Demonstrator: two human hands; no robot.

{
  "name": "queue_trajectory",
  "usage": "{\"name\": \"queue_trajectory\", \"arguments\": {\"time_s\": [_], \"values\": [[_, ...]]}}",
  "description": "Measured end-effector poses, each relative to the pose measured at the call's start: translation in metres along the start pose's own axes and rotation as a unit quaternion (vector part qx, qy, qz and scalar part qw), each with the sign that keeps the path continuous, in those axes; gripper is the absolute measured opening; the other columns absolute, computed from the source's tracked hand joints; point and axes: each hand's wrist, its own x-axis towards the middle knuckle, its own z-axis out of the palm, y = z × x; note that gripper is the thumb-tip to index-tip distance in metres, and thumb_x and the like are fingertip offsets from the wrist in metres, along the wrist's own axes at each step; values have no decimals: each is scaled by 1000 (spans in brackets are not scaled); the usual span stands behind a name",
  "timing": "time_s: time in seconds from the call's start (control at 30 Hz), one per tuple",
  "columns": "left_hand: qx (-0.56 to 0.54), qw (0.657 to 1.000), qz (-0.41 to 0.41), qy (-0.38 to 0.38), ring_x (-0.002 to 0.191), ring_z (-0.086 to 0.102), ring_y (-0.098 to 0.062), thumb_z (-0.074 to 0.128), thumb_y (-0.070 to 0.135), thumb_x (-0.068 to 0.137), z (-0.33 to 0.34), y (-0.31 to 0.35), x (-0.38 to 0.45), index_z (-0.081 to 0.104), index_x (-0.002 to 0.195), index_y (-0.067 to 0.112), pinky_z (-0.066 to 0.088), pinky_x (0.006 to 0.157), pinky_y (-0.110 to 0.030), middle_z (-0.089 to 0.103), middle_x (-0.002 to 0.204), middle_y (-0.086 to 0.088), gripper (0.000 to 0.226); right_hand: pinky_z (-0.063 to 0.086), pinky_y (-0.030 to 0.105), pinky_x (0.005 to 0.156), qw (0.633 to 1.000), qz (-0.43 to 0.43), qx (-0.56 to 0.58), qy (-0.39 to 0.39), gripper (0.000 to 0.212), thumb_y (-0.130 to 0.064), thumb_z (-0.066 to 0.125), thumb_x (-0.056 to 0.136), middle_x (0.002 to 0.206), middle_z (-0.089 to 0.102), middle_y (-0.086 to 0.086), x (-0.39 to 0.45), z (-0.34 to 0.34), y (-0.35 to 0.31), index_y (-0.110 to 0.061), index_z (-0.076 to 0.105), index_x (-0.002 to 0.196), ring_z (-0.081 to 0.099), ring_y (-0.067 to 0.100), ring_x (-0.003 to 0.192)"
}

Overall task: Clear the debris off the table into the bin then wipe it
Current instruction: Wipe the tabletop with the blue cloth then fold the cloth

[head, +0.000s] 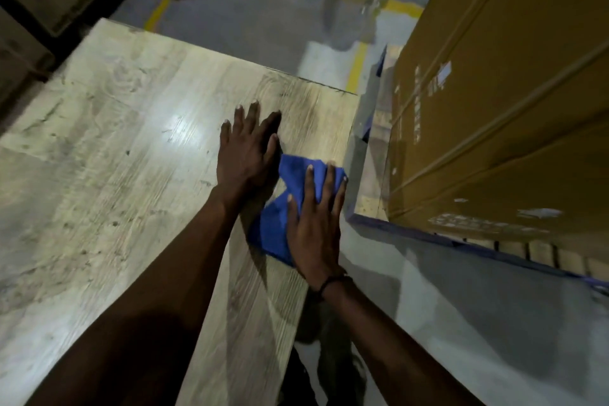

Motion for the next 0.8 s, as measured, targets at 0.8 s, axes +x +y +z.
{"name": "queue_trajectory", "arguments": {"time_s": [0.8], "values": [[45,989,-132,45,163,1,-26,23,51,109,12,16,62,23,165,39,7,128,-52,5,176,-3,57,34,61,117,989,-109,-89,-43,61,-49,35,107,165,37,17,245,-1,56,-19,40,160,32,41,151]]}}
